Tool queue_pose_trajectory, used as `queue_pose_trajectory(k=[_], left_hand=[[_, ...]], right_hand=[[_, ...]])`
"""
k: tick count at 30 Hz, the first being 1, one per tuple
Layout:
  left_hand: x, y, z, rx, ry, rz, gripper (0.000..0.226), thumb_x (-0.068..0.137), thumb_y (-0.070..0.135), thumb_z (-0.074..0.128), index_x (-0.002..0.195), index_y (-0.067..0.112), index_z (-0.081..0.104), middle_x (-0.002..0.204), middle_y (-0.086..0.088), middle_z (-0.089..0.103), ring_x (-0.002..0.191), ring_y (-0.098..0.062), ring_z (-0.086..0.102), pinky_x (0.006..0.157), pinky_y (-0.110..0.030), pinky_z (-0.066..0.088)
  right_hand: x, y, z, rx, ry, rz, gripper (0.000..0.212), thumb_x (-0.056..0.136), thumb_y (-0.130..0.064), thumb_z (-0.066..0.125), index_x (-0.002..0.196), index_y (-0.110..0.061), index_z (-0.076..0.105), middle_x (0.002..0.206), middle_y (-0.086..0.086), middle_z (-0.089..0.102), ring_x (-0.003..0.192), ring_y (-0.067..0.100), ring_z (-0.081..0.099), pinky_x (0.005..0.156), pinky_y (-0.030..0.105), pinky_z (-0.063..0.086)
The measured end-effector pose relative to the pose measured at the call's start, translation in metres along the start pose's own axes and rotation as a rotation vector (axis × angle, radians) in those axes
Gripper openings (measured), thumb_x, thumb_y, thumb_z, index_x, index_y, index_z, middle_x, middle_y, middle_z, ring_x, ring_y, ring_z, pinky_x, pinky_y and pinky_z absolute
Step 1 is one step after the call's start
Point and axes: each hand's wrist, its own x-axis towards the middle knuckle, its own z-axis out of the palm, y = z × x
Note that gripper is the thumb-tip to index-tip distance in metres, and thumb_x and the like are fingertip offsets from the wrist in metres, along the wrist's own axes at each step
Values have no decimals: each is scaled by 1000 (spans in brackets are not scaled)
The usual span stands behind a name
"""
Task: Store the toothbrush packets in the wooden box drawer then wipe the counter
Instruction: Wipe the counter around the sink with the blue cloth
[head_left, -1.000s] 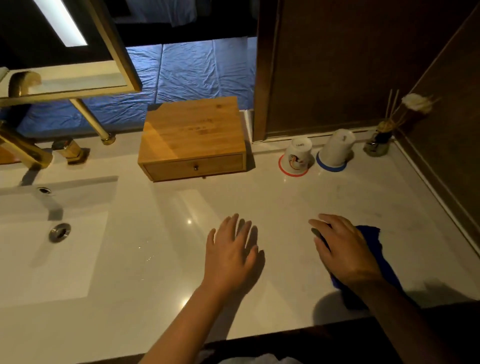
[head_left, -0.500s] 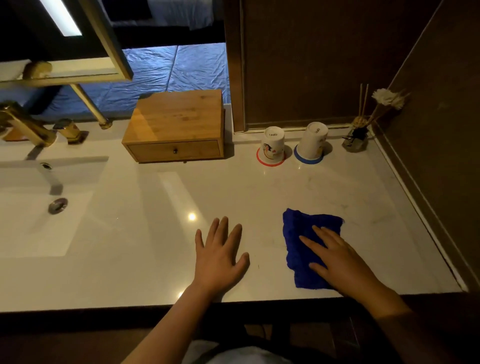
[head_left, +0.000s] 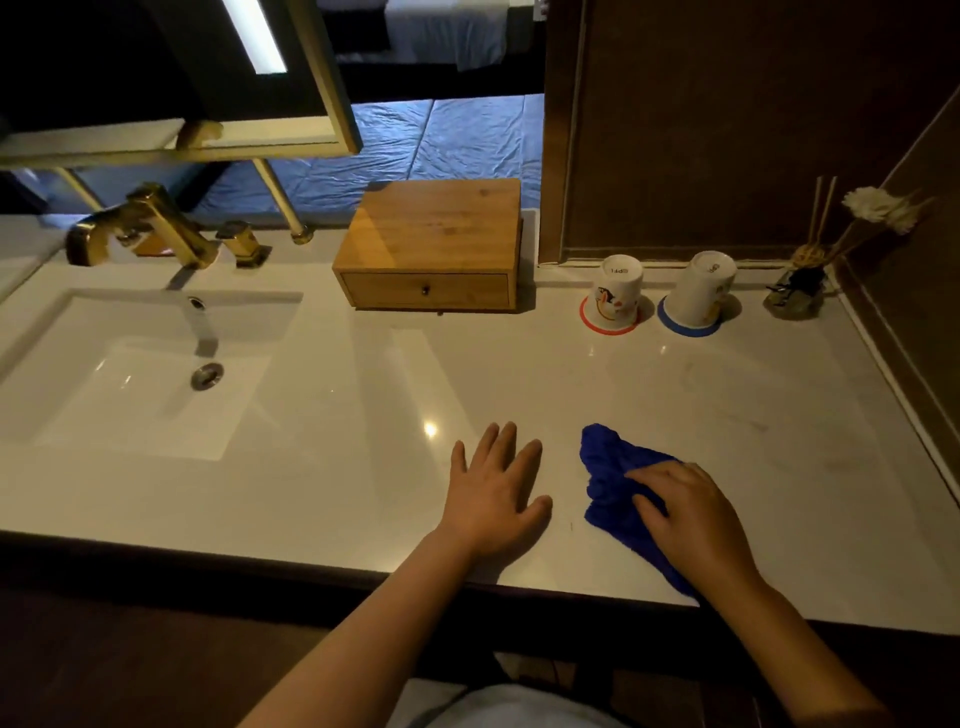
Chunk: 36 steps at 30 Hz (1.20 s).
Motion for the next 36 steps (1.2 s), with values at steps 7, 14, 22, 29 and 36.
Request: queue_pose_trajectory(k=[7,14,22,29,36], left_hand=[[-27,-58,-47,19,182,3,65,86,61,23,146,36,14,159,4,10,147,-14,3,117,-47,-1],[-80,-207,-103,59,317,-137,68,83,59,23,143,28,33,154,0,28,144,-16,21,116,-47,11],[-122,-395,-131,55,239,-291,62,86,53,25,141,25,35,153,-5,31,143,-21,23,116,-49,12],[-121,-444,-135,85,158,-196,61,88,56,23,140,27,38,150,-1,39,142,-17,25,116,-48,6],[-120,-448,-130,80,179,-186,58,90,55,28,139,26,39,149,0,40,142,-17,27,117,-46,6]], right_hand=[[11,-70,1,105,20,-68,27,84,-8,62,109,-15,66,108,3,66,103,17,54,88,25,39],[17,-153,26,111,47,-105,23,81,-4,62,101,-15,68,100,-1,68,97,15,55,84,24,37],[10,-255,103,105,80,106,26,86,-8,58,111,-12,65,109,8,67,103,22,55,85,26,37],[-24,-311,117,107,270,240,25,83,-6,62,107,-11,65,105,7,67,93,16,51,82,28,36],[-25,-339,189,-90,7,315,41,86,-29,58,124,-14,53,134,13,49,125,28,40,99,36,35]])
